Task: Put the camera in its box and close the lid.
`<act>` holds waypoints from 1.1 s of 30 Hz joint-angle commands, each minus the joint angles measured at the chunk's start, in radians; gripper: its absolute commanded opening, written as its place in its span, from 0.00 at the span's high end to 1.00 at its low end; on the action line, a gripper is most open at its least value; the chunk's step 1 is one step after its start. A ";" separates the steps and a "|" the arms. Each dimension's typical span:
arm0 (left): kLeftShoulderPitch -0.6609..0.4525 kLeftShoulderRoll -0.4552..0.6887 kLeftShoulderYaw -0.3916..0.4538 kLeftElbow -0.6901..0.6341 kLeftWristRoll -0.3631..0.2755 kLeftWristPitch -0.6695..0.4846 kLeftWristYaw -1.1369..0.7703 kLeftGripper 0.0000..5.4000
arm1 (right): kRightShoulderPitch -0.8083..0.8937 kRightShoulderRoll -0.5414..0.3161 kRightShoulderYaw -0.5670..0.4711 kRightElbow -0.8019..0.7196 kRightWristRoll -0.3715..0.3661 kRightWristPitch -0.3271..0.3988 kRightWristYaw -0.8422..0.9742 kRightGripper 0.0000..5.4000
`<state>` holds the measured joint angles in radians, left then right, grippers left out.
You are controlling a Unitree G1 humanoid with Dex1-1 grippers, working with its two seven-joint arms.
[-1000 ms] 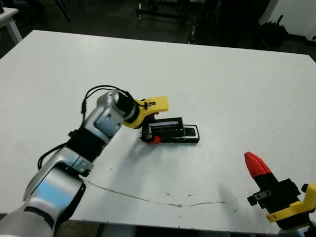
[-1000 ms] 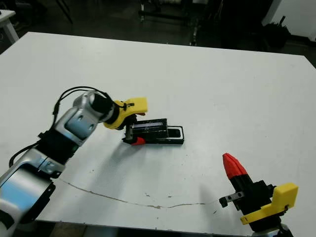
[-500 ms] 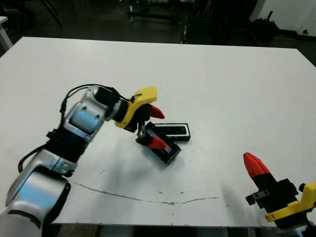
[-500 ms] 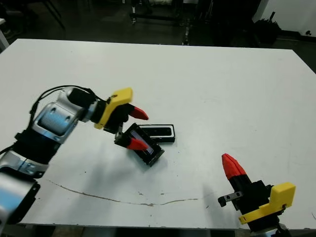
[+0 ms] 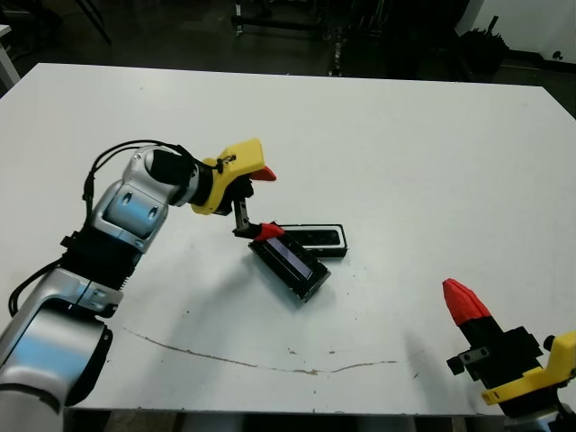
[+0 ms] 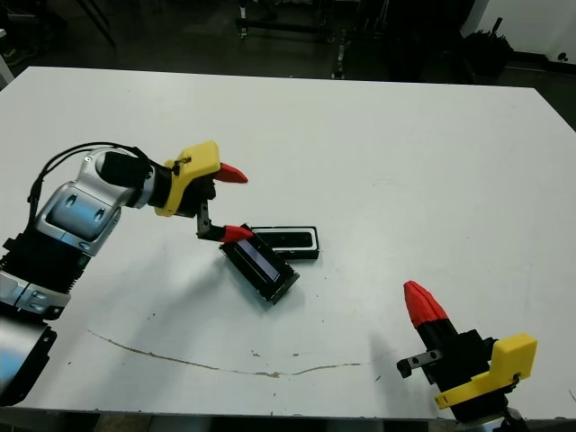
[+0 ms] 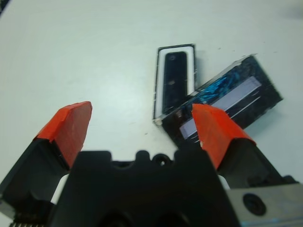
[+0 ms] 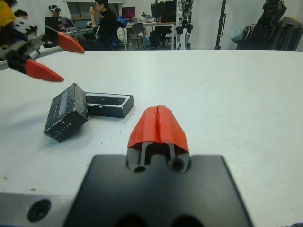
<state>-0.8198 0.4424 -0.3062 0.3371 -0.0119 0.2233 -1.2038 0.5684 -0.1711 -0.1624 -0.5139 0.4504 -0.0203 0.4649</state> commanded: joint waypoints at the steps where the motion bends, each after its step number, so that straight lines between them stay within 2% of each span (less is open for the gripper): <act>1: -0.058 0.052 0.016 -0.038 -0.038 -0.086 -0.098 0.00 | 0.006 -0.012 -0.006 0.002 -0.003 -0.006 0.000 1.00; 7: -0.134 0.131 -0.045 -0.168 -0.018 -0.166 -0.265 0.00 | 0.007 -0.013 -0.005 0.001 0.005 0.001 -0.001 1.00; 12: -0.167 0.169 -0.104 -0.267 0.002 -0.113 -0.346 0.00 | 0.006 -0.014 0.000 -0.004 -0.005 0.006 -0.008 1.00; 18: -0.171 0.184 -0.141 -0.345 0.027 -0.202 -0.390 0.00 | 0.015 -0.015 0.012 -0.030 -0.006 0.036 -0.035 1.00; 22: -0.164 0.186 -0.166 -0.361 0.047 -0.309 -0.395 0.00 | 0.016 -0.011 0.021 -0.032 -0.006 0.033 -0.039 1.00; 25: -0.162 0.179 -0.189 -0.348 0.075 -0.348 -0.387 0.00 | 0.021 -0.008 0.027 -0.038 -0.012 0.033 -0.053 1.00; 33: -0.159 0.159 -0.243 -0.298 0.161 -0.392 -0.356 0.00 | 0.025 -0.006 0.035 -0.040 -0.010 0.030 -0.069 1.00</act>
<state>-0.9756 0.6086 -0.5336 0.0241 0.1275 -0.1530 -1.5738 0.5876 -0.1747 -0.1256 -0.5478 0.4483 0.0013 0.4038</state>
